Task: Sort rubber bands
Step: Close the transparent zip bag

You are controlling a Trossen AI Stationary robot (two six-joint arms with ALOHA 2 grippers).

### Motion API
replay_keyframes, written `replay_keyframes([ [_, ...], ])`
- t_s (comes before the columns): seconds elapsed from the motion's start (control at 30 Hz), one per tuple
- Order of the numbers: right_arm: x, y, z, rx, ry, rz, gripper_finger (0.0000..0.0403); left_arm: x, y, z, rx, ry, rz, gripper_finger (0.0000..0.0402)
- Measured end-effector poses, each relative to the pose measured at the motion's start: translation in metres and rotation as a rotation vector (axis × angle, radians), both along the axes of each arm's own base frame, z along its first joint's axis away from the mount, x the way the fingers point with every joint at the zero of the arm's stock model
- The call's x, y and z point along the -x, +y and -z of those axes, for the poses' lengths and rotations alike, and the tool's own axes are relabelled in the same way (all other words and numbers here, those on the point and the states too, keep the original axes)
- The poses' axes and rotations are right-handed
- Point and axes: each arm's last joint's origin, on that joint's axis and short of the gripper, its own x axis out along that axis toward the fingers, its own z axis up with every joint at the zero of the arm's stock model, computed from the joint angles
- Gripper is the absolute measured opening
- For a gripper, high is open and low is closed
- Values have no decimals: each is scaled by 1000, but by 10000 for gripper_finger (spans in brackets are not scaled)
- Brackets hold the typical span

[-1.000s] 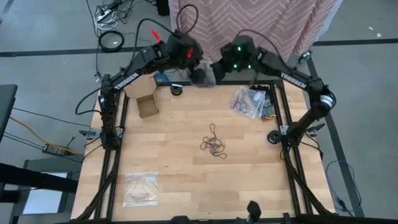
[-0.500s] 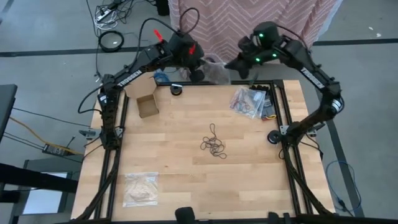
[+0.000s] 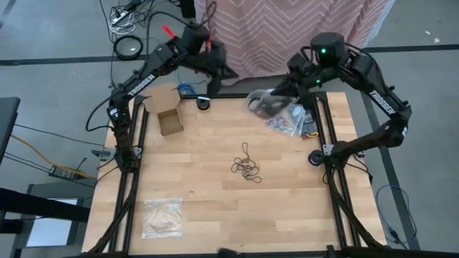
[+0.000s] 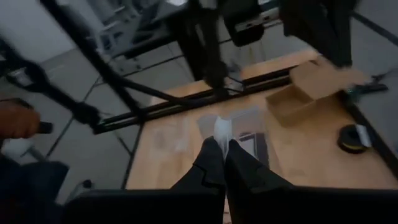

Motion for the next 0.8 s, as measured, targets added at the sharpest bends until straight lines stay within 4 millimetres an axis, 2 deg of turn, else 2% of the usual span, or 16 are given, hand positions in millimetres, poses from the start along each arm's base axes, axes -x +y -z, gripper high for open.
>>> replay_keyframes([
  [0.1,-12,3,4,15,20,25,2,-12,-3,8,44,-22,105,10],
  [0.27,-29,-1,14,57,96,137,1,-19,-13,18,91,43,140,10],
  [0.33,-35,-4,18,48,110,140,1,-18,-14,21,97,84,114,10],
  [0.47,-43,-11,26,46,163,208,1,-4,-5,24,57,202,-54,10],
  [0.63,-58,-31,37,55,200,418,0,17,-7,7,0,214,-173,10],
  [0.8,-80,-55,47,-42,138,457,0,23,-22,-13,-82,154,-277,10],
])
